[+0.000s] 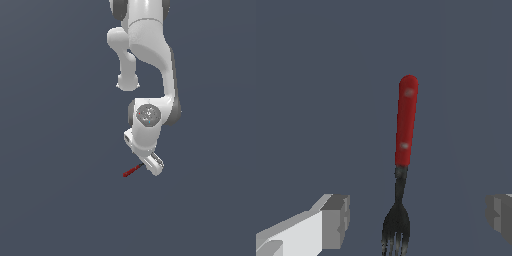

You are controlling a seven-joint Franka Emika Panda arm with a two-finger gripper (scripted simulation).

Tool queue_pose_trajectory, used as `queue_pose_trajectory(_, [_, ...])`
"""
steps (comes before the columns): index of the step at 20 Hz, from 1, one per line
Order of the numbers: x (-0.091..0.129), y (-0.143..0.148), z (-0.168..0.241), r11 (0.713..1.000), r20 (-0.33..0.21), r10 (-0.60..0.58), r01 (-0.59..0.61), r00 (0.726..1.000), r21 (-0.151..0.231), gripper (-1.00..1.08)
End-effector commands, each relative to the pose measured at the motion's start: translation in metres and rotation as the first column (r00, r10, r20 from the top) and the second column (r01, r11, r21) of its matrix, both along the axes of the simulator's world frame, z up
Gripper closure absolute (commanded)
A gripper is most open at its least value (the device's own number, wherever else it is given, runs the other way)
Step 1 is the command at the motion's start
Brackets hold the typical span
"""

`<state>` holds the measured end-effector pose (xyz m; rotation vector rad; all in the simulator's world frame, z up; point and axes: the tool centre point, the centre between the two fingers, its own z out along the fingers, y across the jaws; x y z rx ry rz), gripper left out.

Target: Pick up the object and move it to a goal position.

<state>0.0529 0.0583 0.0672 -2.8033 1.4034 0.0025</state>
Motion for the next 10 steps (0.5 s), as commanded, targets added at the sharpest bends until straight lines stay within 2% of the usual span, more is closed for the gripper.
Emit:
queue_pose_trajectory(1, [0.0013,0.001,-0.0043,0.999,-0.001,-0.038,0.038,0.999,-0.003,-0.92])
queue_pose_trajectory(10, [0.0028,0.0026,-0.0108,0.996,-0.002,-0.091,0.091,0.996,-0.007,-0.92])
